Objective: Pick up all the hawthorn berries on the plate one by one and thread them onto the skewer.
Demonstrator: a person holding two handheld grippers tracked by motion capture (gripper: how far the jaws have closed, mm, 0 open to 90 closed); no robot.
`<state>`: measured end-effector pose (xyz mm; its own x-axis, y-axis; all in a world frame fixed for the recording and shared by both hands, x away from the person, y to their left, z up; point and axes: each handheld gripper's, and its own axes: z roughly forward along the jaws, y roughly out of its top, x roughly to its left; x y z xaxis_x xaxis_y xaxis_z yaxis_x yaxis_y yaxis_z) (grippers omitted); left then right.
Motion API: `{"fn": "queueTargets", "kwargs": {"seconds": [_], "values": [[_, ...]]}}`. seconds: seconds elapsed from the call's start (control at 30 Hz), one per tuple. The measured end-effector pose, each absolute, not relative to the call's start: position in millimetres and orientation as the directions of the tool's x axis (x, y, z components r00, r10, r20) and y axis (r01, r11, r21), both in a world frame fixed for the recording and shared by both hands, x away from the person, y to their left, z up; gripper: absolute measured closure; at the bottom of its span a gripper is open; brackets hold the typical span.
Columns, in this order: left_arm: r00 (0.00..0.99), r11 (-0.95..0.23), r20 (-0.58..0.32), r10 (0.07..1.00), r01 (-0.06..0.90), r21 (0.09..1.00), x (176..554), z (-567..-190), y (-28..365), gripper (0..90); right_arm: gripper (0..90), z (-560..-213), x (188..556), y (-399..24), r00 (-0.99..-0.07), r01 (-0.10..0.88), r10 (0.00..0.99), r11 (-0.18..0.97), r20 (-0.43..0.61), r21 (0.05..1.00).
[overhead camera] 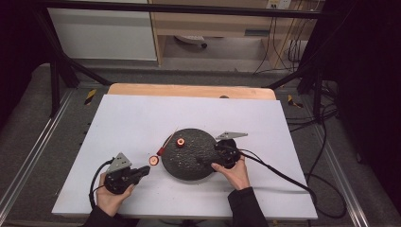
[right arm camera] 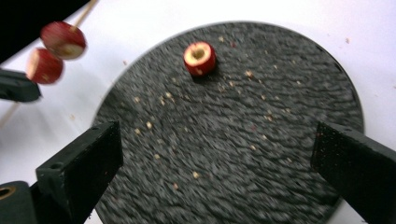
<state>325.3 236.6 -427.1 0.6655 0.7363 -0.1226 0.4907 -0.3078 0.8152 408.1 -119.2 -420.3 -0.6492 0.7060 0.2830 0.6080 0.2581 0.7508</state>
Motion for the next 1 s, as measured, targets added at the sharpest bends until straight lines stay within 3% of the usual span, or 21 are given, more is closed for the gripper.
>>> {"fn": "queueTargets", "kwargs": {"seconds": [1.0], "values": [[0.647,-0.294,-0.137,0.751,0.512,0.808,325.7,-435.2,265.7,88.0,7.9,-390.0,450.5,-64.1,-0.715,0.596,0.686,0.498,0.135,0.63]]}}
